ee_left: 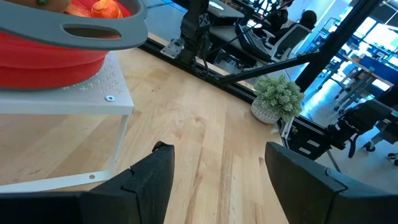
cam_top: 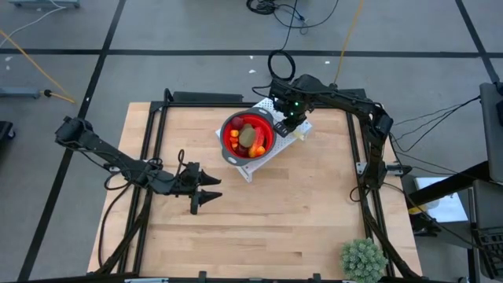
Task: Pick & Place Fruit
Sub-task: Put the yellow table knife on the shelf
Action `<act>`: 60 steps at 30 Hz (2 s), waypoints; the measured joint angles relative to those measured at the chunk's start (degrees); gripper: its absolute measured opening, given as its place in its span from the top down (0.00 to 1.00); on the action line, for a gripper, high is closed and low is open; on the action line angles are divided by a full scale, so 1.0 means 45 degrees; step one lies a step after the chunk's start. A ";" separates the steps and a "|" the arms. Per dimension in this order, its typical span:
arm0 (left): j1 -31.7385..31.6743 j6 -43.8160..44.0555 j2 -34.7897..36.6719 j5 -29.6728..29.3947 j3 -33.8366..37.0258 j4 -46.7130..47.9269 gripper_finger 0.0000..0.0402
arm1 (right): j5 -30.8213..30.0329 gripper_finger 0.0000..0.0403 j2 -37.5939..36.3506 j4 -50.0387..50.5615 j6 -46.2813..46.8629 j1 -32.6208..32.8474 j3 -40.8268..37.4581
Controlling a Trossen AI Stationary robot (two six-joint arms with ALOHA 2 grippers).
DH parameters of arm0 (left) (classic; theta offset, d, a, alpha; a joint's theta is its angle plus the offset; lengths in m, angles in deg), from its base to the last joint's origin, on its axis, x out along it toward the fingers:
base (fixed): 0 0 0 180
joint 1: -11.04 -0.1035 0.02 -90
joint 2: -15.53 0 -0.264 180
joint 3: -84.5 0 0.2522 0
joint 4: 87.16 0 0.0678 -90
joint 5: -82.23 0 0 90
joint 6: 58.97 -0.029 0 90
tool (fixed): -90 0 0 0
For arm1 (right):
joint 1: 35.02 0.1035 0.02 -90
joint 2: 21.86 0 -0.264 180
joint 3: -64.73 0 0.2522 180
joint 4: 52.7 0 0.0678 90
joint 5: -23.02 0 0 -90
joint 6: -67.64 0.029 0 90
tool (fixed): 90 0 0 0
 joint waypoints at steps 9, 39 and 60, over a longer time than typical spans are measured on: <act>0.0002 -0.0010 -0.0005 0.0000 0.0000 0.0000 0.38 | 0.0072 0.59 0.0000 -0.0002 0.0178 0.0005 0.0000; 0.0002 -0.0010 -0.0005 0.0000 -0.0005 0.0000 0.38 | 0.1005 0.58 0.0000 0.0237 0.0804 -0.0015 -0.0005; 0.0002 0.0049 -0.0005 0.0098 -0.0005 0.0000 0.38 | 0.0273 0.59 -0.0301 -0.0160 0.0664 -0.0013 -0.0047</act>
